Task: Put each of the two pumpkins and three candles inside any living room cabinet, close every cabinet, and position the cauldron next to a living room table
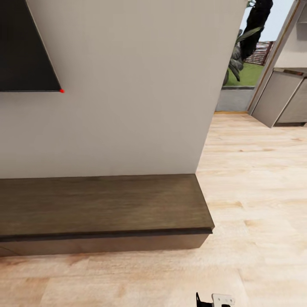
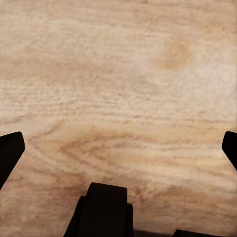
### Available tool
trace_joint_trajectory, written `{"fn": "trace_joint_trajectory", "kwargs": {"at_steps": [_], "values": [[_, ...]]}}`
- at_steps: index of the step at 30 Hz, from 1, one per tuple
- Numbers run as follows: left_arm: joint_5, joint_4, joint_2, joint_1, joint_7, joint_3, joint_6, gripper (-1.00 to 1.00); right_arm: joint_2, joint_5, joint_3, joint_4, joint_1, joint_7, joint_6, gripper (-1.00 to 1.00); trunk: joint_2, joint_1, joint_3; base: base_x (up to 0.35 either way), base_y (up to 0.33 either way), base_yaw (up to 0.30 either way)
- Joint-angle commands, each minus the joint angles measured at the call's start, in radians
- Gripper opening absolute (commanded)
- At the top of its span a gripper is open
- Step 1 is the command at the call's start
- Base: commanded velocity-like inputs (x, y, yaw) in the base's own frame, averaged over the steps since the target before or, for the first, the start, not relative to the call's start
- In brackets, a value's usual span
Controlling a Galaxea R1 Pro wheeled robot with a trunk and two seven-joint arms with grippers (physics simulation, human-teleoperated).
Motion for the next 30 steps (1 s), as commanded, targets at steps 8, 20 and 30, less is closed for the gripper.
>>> {"fn": "trace_joint_trajectory", "kwargs": {"at_steps": [8, 20, 30], "values": [[0.0, 0.0, 0.0, 0.0, 0.0, 0.0, 0.0, 1.0, -0.001, -0.004, 0.0, 0.0, 0.0, -0.001, 0.0, 1.0, 0.0, 0.0, 0.013, 0.0, 0.0, 0.092], [0.0, 0.0, 0.0, 0.0, 0.0, 0.0, 0.0, 1.0, -0.001, -0.005, 0.0, 0.0, 0.0, 0.0, 0.0, 1.0, 0.0, 0.0, 0.033, 0.0, 0.0, 0.091], [0.0, 0.0, 0.001, 0.0, 0.0, 0.0, 0.0, 1.0, -0.002, -0.007, 0.0, -0.001, 0.0, 0.001, 0.001, 1.0, 0.0, 0.0, 0.048, 0.0, 0.0, 0.1]]}}
